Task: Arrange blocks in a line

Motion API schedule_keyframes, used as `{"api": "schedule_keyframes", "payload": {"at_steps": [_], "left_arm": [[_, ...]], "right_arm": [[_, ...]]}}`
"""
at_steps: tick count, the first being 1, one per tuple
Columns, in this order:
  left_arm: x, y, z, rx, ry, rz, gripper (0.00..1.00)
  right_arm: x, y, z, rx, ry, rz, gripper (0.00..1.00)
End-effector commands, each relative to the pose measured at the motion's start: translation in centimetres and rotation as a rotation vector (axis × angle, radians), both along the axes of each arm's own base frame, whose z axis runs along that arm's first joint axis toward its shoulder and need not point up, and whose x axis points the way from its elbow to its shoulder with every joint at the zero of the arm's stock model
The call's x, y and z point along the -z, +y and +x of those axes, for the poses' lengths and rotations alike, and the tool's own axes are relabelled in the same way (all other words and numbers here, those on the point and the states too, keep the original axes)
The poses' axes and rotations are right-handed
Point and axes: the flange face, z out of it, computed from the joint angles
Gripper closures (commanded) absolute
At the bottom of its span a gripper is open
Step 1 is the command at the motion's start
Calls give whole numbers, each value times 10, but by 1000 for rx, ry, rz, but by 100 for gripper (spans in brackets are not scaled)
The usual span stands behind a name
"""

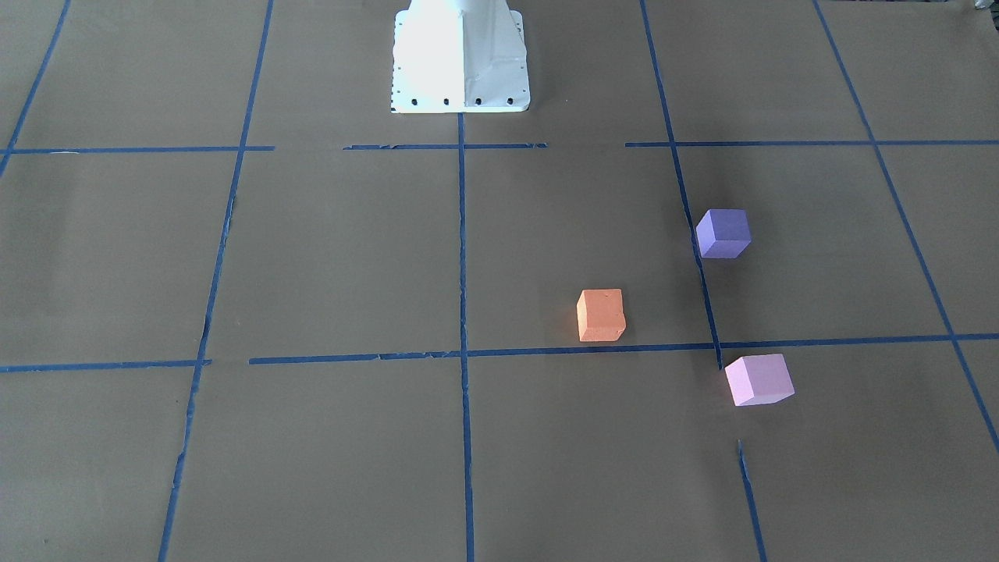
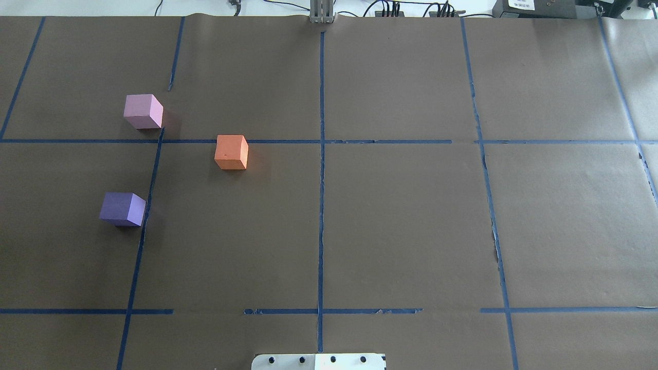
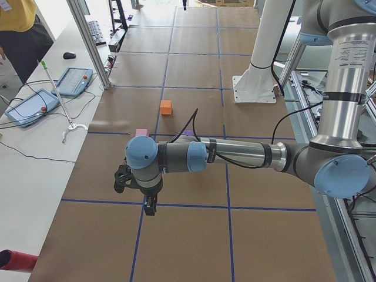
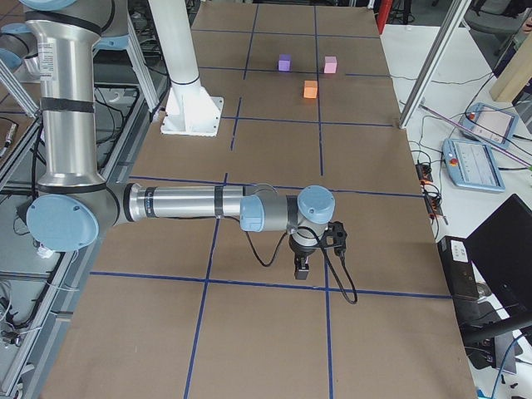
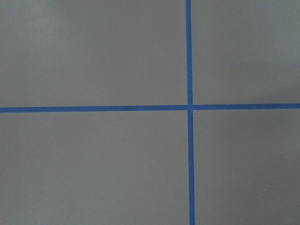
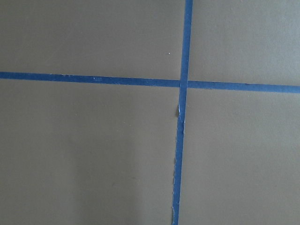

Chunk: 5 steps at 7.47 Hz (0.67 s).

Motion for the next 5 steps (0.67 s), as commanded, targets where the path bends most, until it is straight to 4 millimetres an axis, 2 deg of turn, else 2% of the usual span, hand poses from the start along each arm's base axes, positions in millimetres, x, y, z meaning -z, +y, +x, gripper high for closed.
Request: {"api": "schedule_keyframes", "payload": {"at_steps": [1,2,3,5], "left_arm": [[6,-2,1,-11,0,33,0],[4,-10,9,-9,0,30,0],[-5,-5,11,-11,1,16,0],[9,-11,10,-13,0,45,0]], "right_arm": [[0,0,0,0,0,-1,0],[0,0,0,0,0,1,0],[0,0,0,0,0,-1,0],[0,0,0,0,0,1,0]]}}
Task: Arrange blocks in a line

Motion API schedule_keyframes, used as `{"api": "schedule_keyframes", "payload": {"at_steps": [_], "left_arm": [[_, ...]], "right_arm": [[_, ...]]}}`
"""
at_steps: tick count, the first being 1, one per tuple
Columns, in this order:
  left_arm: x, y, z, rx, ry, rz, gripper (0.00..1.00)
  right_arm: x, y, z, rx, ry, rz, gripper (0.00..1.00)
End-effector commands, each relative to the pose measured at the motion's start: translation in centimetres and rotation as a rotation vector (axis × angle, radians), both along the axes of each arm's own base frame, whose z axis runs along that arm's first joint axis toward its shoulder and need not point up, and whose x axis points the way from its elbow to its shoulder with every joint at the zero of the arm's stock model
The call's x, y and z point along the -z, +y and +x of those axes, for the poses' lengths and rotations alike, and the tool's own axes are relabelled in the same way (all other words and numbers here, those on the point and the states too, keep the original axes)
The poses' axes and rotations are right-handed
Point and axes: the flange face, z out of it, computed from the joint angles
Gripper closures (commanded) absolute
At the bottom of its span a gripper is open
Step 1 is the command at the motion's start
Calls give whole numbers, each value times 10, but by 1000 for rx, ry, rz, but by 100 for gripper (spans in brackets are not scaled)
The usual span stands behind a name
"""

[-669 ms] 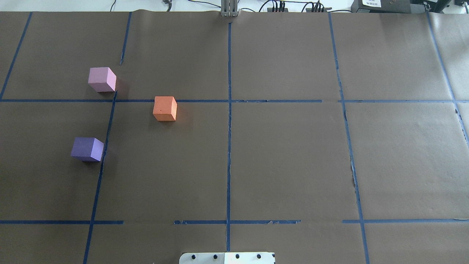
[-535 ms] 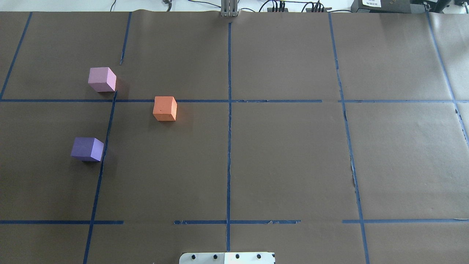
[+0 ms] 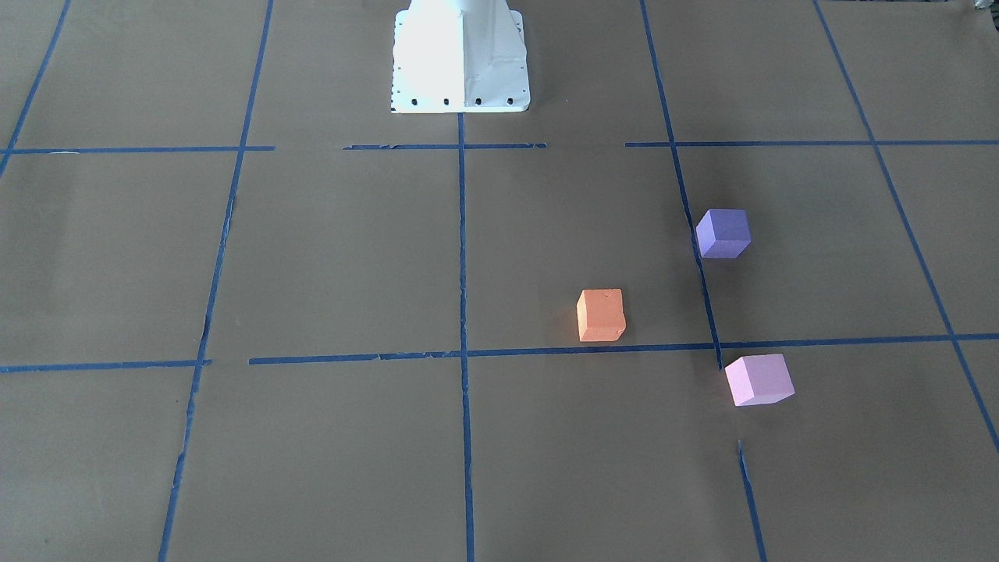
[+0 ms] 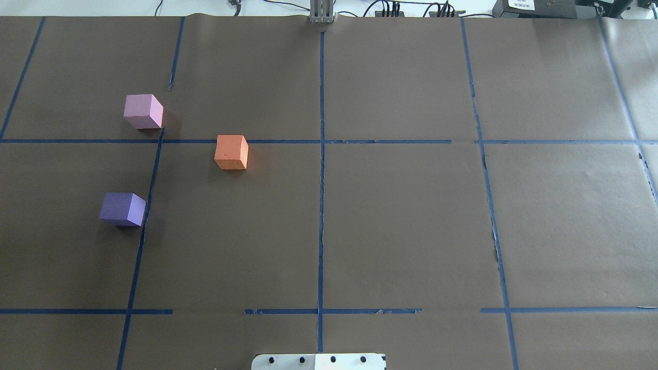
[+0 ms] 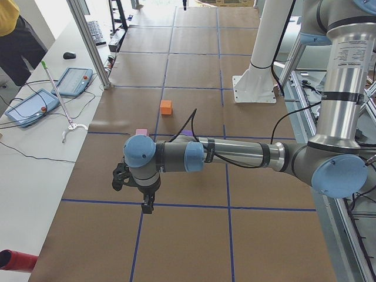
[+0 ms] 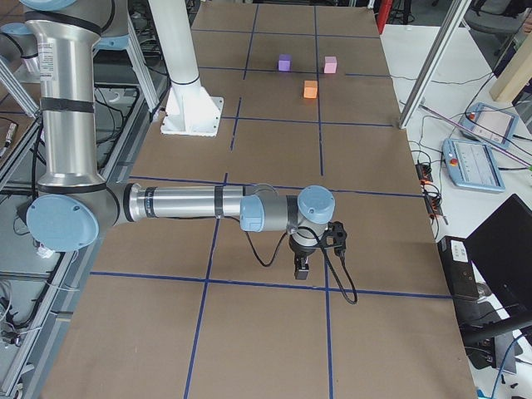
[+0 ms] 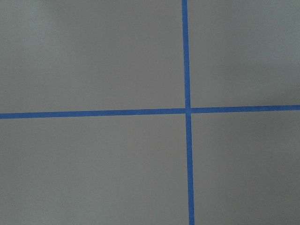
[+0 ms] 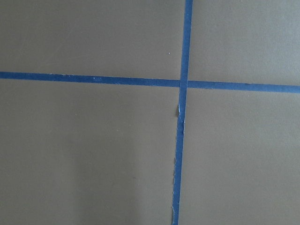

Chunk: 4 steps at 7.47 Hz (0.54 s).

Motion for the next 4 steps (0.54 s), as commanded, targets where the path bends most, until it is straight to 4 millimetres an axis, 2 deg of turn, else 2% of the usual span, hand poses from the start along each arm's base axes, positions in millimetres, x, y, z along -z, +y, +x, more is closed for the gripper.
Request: {"api": "schedule_keyframes", "payload": {"at_steps": [1,4], "left_arm": [[27,-1,0,0,-15,60,0],[25,-1,1,-2,-14,58,0]], "right_arm": [[0,0,0,0,0,0,0],[0,0,0,0,0,0,0]]}}
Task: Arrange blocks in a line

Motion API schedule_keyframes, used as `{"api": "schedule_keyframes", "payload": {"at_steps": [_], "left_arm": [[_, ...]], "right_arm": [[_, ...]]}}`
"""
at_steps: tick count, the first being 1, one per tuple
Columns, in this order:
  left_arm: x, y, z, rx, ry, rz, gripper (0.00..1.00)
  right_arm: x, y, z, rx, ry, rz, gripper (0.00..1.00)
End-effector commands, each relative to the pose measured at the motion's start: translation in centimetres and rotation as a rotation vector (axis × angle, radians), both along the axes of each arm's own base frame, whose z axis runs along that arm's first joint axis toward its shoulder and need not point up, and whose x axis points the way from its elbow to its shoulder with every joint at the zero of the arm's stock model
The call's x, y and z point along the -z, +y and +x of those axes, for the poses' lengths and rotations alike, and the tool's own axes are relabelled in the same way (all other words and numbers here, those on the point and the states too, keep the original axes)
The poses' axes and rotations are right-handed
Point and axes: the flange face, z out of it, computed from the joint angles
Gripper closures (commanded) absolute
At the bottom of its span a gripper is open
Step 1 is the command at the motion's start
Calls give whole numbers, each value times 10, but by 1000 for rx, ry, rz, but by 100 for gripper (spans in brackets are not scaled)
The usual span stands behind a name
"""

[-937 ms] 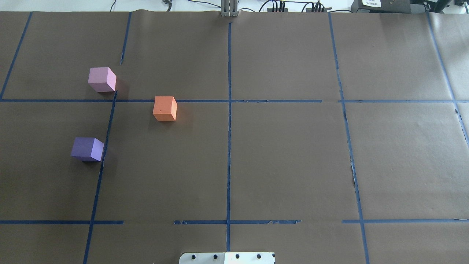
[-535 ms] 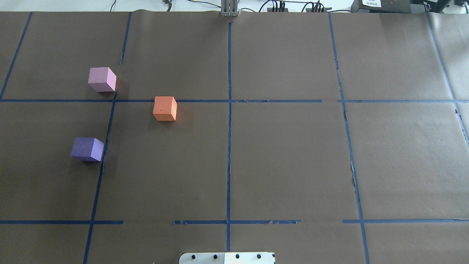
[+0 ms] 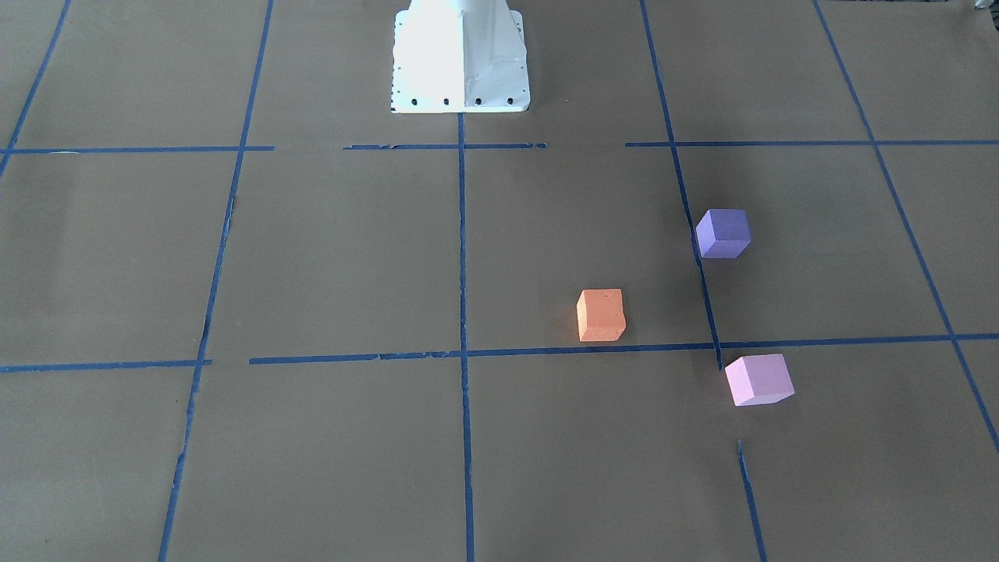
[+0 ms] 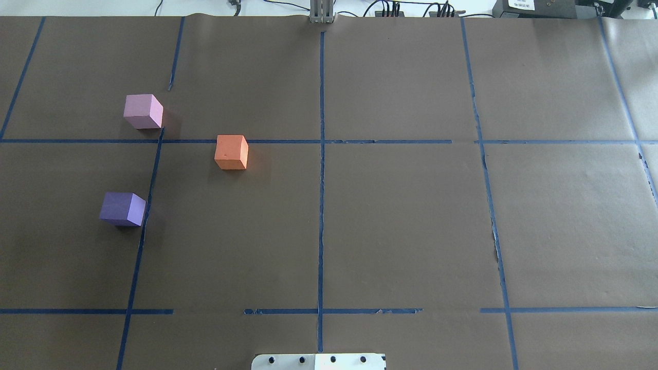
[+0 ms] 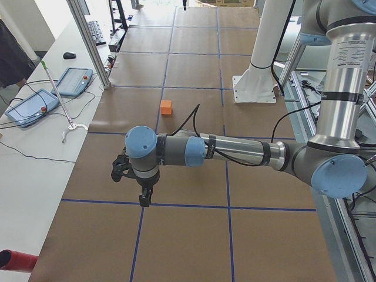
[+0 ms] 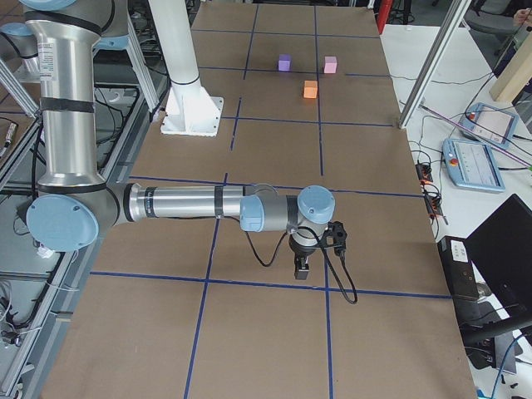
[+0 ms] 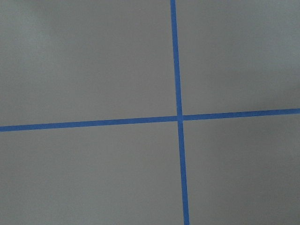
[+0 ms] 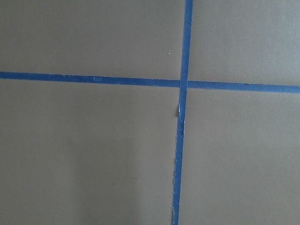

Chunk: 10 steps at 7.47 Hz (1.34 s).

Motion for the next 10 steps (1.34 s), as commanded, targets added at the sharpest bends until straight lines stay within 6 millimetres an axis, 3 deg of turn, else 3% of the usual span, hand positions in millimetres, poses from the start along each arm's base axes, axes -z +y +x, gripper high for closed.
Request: {"api": "schedule_keyframes", "payload": {"at_steps": [1,8,10], "left_arm": [[0,0,0,-1,-4,1,0],[11,-4,1,-5,0,33,0],[17,-13,25,-45,-1,90,0]], "right_arm": [[0,0,0,0,0,0,0],[0,0,0,0,0,0,0],[0,0,0,0,0,0,0]]}}
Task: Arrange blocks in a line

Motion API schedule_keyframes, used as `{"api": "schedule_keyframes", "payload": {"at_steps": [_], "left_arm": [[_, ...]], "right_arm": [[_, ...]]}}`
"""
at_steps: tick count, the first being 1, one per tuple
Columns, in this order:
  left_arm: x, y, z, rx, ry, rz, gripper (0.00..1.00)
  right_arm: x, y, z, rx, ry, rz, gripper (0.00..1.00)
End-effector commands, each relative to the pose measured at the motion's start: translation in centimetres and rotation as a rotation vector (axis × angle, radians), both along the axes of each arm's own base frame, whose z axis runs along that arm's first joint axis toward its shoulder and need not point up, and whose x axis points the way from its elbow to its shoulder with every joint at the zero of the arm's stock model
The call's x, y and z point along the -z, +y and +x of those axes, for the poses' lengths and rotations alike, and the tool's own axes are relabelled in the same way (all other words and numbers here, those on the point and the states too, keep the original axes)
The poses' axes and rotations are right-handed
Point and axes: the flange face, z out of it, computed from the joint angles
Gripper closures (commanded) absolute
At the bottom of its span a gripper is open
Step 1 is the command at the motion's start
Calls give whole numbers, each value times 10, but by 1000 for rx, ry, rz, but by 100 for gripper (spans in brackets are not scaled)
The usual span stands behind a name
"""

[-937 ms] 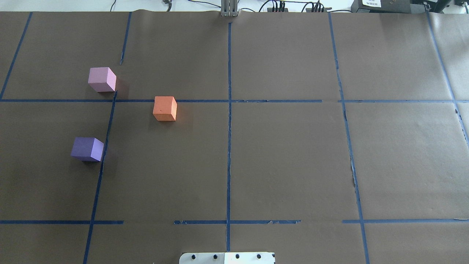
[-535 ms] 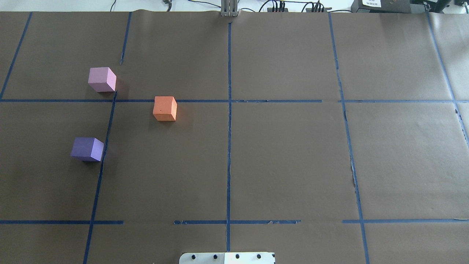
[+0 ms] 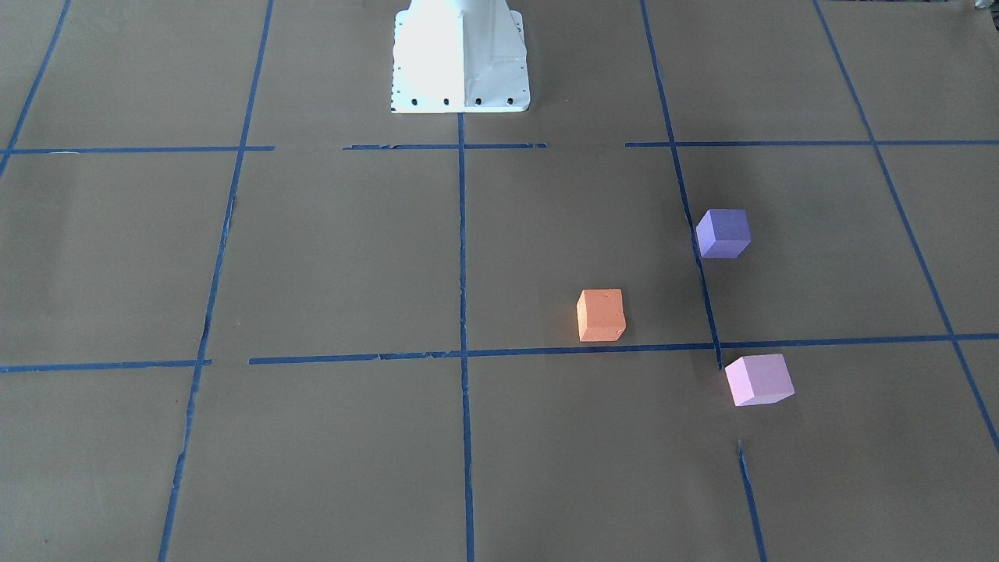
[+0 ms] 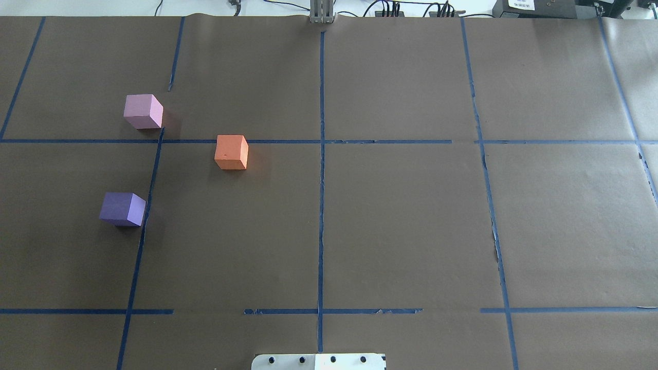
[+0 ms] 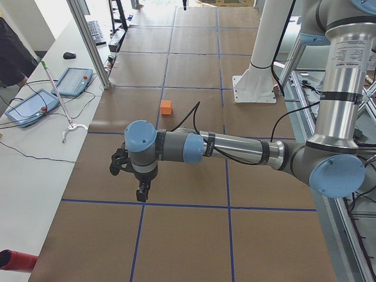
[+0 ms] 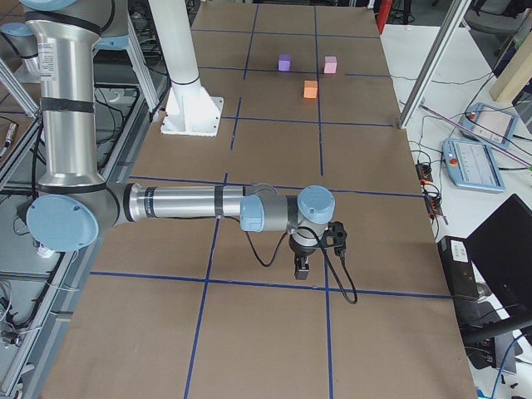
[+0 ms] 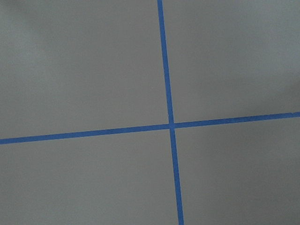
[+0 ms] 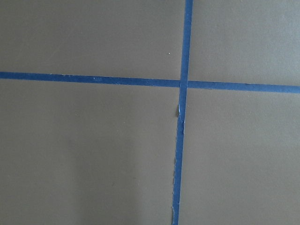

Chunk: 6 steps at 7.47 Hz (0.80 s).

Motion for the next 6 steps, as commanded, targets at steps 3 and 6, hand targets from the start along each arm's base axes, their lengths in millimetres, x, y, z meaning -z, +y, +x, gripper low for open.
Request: {"api": "schedule_keyframes", "payload": {"at_steps": [3,6], "left_arm": [[128,-54,154,1,65,18,0],[270,-44,350,-29,133,-17,0]], "right_arm": [[0,0,0,0,0,0,0],[0,0,0,0,0,-1,0]]}}
